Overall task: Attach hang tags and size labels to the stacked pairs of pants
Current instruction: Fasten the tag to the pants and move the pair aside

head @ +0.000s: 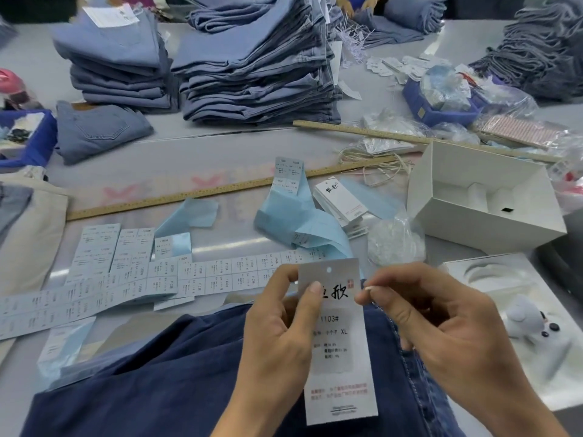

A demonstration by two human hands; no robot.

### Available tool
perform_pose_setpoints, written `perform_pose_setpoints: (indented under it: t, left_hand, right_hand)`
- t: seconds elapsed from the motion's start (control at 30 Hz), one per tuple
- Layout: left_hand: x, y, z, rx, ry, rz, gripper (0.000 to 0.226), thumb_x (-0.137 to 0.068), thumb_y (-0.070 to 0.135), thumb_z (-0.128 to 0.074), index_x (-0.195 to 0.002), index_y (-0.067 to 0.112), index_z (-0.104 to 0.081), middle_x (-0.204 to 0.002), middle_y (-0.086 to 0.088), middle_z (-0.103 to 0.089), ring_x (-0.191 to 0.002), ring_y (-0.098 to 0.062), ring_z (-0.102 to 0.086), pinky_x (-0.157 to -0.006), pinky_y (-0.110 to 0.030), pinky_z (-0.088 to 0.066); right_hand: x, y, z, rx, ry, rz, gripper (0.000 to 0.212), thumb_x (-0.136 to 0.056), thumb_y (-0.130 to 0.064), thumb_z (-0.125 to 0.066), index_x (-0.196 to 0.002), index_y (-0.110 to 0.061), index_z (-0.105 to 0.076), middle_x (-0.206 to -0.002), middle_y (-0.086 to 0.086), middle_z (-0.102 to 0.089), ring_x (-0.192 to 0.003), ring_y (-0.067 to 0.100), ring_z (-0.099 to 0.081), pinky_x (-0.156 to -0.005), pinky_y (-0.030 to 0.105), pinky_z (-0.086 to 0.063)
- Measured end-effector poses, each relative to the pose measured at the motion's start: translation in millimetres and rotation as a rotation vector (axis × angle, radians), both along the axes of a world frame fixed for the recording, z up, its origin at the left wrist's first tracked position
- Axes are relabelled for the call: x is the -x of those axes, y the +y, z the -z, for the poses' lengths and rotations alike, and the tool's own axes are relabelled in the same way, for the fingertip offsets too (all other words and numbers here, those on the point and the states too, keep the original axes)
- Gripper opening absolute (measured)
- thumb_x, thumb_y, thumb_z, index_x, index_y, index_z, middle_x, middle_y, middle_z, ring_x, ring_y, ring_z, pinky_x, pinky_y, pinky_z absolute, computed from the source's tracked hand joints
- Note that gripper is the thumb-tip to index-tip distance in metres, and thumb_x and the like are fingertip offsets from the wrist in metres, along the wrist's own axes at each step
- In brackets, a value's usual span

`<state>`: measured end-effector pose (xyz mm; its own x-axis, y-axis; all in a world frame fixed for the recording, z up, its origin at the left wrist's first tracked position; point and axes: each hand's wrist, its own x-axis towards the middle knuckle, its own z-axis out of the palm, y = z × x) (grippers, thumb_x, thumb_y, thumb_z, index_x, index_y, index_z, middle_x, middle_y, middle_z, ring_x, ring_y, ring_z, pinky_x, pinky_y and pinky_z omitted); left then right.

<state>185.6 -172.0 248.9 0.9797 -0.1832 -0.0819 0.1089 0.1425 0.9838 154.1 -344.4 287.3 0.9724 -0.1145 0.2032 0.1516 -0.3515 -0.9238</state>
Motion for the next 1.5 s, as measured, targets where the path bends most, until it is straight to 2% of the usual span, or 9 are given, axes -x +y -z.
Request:
perform_pose_setpoints:
  t: [0.1, 0.23, 0.3, 0.43, 0.6, 0.77, 1.0, 1.27, 1.5]
  left_hand:
    - [3, -3, 2, 0.008, -0.047, -0.009, 0.016, -0.096, 0.035, -0.054, -0.094, 0.03, -0.069, -0.088, -0.009, -0.077, -0.079, -0.029, -0.074, -0.069, -0.052, -0.061]
    - [6, -7, 5, -0.023, -0.112, -0.006, 0.016, -0.094, 0.026, -0.059, -0.1, 0.031, -0.073, -0.093, -0.003, -0.078, -0.086, -0.021, -0.075, -0.072, -0.04, -0.062]
    - [7, -8, 4, 0.022, -0.105, 0.038, 0.022, -0.095, 0.023, -0.06, -0.108, 0.036, -0.072, -0.098, -0.002, -0.079, -0.09, -0.02, -0.076, -0.073, -0.029, -0.061]
    - [9, -8, 1, 0.065, -0.111, 0.103, 0.025, -0.096, 0.024, -0.059, -0.115, 0.038, -0.069, -0.103, -0.004, -0.078, -0.096, -0.025, -0.075, -0.08, -0.038, -0.063]
    - [8, -7, 1, -0.024, -0.175, 0.086, 0.022, -0.098, 0.031, -0.058, -0.116, 0.039, -0.069, -0.105, 0.001, -0.076, -0.098, -0.021, -0.073, -0.08, -0.034, -0.061]
    - [5, -5, -4, 0.149, -0.033, 0.08, 0.028, -0.101, 0.039, -0.051, -0.108, 0.028, -0.077, -0.106, -0.004, -0.077, -0.094, -0.019, -0.074, -0.069, -0.026, -0.059]
    - [-3, 1, 4, 0.154, 0.041, 0.044, 0.017, -0.084, 0.016, -0.067, -0.095, 0.023, -0.077, -0.089, -0.008, -0.077, -0.077, -0.015, -0.074, -0.064, -0.023, -0.058]
    - [-5, 1, 3, 0.145, 0.021, 0.026, 0.017, -0.08, 0.019, -0.081, -0.097, 0.021, -0.081, -0.096, -0.006, -0.079, -0.09, -0.017, -0.076, -0.074, -0.021, -0.058]
    - [-4, -2, 5, 0.126, -0.023, 0.014, 0.017, -0.08, 0.011, -0.074, -0.094, 0.017, -0.08, -0.096, -0.008, -0.079, -0.092, -0.019, -0.076, -0.079, -0.02, -0.057]
  right_hand:
    - [0, 8, 5, 0.067, -0.08, 0.101, 0.003, -0.083, -0.03, -0.077, -0.084, -0.027, -0.076, -0.076, -0.011, -0.074, -0.065, 0.007, -0.068, -0.061, 0.015, -0.053]
    - [-2, 17, 11, 0.354, -0.189, 0.158, 0.003, -0.088, -0.022, -0.076, -0.086, -0.021, -0.074, -0.077, -0.016, -0.068, -0.066, 0.004, -0.065, -0.057, 0.015, -0.049]
    - [-4, 20, 13, 0.43, -0.217, 0.167, 0.002, -0.089, -0.021, -0.072, -0.088, -0.02, -0.074, -0.081, -0.016, -0.068, -0.071, 0.005, -0.065, -0.06, 0.021, -0.051]
    - [-6, 21, 17, 0.48, -0.253, 0.201, 0.004, -0.093, -0.02, -0.069, -0.091, -0.021, -0.072, -0.085, -0.014, -0.067, -0.074, 0.006, -0.064, -0.063, 0.027, -0.051]
    - [-5, 18, 19, 0.621, -0.259, 0.182, 0.007, -0.096, -0.021, -0.066, -0.092, -0.019, -0.071, -0.082, -0.007, -0.065, -0.07, 0.016, -0.064, -0.058, 0.039, -0.052]
    - [-4, 16, 22, 0.625, -0.266, 0.182, 0.011, -0.097, -0.023, -0.065, -0.091, -0.016, -0.072, -0.081, -0.005, -0.065, -0.068, 0.019, -0.062, -0.058, 0.041, -0.052]
    - [-1, 21, 27, 0.688, -0.322, 0.143, 0.013, -0.097, -0.019, -0.066, -0.091, -0.011, -0.075, -0.076, 0.0, -0.061, -0.067, 0.023, -0.059, -0.058, 0.042, -0.052]
    - [2, 19, 26, 0.766, -0.316, 0.126, 0.012, -0.097, -0.017, -0.065, -0.093, -0.014, -0.076, -0.076, 0.002, -0.06, -0.068, 0.026, -0.061, -0.056, 0.043, -0.053]
    - [3, 17, 24, 0.827, -0.316, 0.109, 0.011, -0.094, -0.019, -0.067, -0.087, -0.015, -0.074, -0.076, -0.004, -0.062, -0.066, 0.02, -0.058, -0.055, 0.036, -0.051]
